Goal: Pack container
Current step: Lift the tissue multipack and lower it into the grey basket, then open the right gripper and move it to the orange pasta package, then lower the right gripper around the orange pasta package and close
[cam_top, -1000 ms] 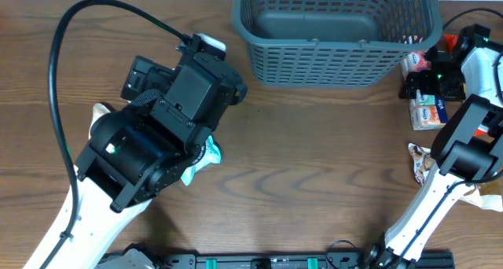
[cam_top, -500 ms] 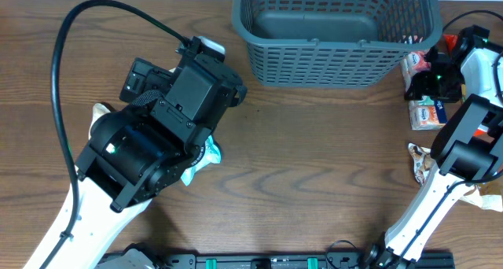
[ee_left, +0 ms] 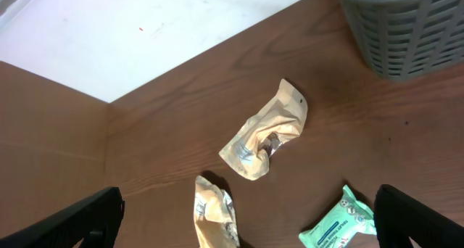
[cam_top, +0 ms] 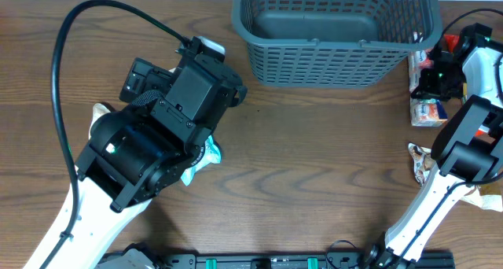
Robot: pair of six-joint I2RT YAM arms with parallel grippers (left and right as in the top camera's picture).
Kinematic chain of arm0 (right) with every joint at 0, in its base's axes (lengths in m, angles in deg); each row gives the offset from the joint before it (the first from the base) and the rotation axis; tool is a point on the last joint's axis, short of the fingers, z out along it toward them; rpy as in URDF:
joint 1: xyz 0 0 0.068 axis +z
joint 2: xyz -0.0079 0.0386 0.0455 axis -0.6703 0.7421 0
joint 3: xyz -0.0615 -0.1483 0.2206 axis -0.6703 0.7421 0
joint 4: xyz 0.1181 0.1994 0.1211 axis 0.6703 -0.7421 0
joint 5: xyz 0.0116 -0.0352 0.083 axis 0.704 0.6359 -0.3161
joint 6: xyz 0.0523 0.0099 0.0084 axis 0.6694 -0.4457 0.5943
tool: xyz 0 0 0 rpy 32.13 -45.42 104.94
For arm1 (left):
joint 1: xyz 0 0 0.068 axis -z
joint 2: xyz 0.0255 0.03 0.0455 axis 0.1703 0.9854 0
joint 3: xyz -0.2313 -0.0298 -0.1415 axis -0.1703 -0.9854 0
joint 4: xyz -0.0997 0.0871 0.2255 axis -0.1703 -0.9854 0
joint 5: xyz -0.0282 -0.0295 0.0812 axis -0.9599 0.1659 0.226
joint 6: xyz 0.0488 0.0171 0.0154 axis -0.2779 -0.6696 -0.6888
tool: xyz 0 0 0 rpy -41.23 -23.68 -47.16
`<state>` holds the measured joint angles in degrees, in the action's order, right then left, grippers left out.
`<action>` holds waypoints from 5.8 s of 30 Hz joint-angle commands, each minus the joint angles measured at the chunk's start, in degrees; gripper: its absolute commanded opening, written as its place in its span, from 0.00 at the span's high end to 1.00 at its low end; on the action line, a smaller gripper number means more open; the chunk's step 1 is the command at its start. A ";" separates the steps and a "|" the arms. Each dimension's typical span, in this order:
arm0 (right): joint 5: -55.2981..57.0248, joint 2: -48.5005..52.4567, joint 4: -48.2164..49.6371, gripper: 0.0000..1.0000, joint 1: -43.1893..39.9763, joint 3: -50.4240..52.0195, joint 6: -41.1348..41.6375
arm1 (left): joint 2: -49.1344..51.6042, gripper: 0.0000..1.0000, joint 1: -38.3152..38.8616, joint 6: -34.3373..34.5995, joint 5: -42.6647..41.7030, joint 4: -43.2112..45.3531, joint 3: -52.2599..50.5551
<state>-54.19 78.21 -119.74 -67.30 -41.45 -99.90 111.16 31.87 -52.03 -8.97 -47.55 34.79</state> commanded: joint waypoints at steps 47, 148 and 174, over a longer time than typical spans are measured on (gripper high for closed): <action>-1.53 -14.49 -9.92 0.98 22.62 -60.87 13.40 | -0.57 0.01 -0.28 1.60 0.44 -0.22 -0.02; -5.86 -16.50 -29.07 0.01 -6.32 -48.26 -13.97 | -0.55 0.02 -0.31 5.25 0.42 -6.34 -0.02; 4.52 -9.60 -5.20 0.01 -12.17 -16.33 -13.53 | -0.50 0.01 -0.31 5.22 -5.03 -7.28 -0.02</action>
<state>-52.99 66.58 -124.94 -79.92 -58.04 -111.53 111.16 31.87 -47.31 -13.56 -54.65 34.79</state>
